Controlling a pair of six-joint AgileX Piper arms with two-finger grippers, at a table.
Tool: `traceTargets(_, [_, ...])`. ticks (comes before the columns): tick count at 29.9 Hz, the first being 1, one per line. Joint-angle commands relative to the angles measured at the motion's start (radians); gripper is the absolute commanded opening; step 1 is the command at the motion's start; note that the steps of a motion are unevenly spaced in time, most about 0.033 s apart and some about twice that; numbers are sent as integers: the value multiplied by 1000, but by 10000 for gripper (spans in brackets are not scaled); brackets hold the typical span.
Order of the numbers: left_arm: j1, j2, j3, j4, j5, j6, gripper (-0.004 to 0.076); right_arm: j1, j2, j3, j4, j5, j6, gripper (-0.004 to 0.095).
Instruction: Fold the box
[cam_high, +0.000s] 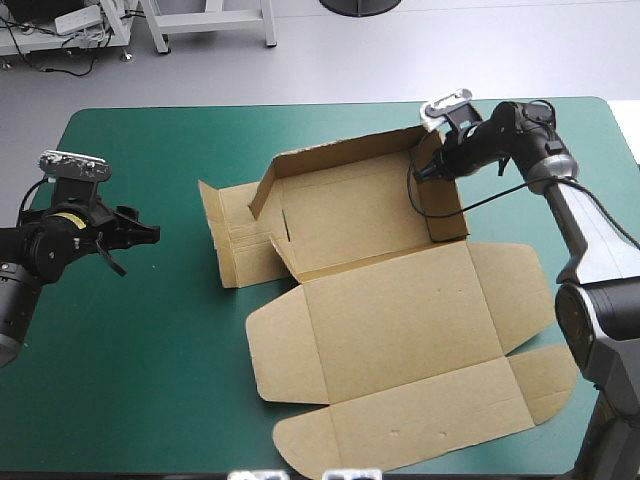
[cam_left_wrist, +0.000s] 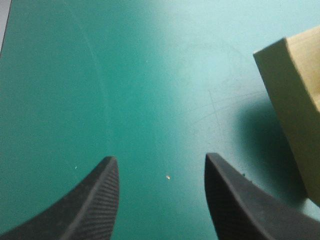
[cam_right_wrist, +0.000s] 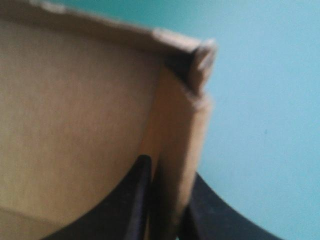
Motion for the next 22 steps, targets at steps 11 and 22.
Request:
traceTargets(11, [2, -28, -36, -19, -59, 8, 372, 1, -62, -280, -36, 304, 69, 650])
traceTargets(22, [2, -22, -36, -33, -59, 8, 371, 1, -13, -269, -29, 304, 114, 649])
